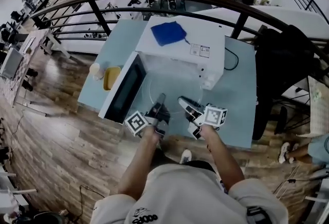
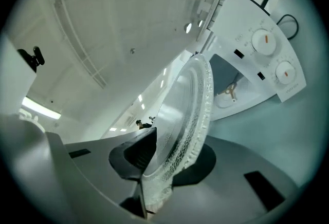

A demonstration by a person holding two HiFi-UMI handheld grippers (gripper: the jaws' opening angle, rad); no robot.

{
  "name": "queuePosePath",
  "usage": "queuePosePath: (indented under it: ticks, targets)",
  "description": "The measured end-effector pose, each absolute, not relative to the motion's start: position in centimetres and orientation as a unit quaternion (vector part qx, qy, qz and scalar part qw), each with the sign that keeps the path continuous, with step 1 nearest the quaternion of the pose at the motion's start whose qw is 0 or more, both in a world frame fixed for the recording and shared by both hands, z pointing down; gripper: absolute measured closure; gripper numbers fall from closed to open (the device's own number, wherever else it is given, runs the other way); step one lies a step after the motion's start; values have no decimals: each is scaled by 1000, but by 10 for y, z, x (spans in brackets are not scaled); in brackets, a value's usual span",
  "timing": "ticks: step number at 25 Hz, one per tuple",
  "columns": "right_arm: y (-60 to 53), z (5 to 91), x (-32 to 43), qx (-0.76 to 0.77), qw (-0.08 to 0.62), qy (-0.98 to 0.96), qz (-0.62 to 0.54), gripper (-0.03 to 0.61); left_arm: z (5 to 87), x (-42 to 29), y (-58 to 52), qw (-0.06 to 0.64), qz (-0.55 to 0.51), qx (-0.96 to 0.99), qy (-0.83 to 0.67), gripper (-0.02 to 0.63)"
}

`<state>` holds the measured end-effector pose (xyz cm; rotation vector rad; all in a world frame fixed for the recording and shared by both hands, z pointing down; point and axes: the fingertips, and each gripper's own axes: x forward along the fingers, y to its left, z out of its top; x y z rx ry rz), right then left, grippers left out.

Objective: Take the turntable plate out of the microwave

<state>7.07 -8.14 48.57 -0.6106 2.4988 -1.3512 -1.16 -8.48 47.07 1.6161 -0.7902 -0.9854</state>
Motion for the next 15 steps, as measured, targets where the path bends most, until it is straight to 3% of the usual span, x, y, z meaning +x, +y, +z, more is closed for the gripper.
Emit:
queuePosePath:
  ticks: [8, 15]
  targets:
    - [-44, 423, 83, -185, 108, 922, -324, 494, 413, 1, -47, 461, -430, 712, -310, 577]
    - [-14, 388, 83, -160, 116, 937, -287, 485, 375, 3, -17, 432, -432, 727, -313, 577]
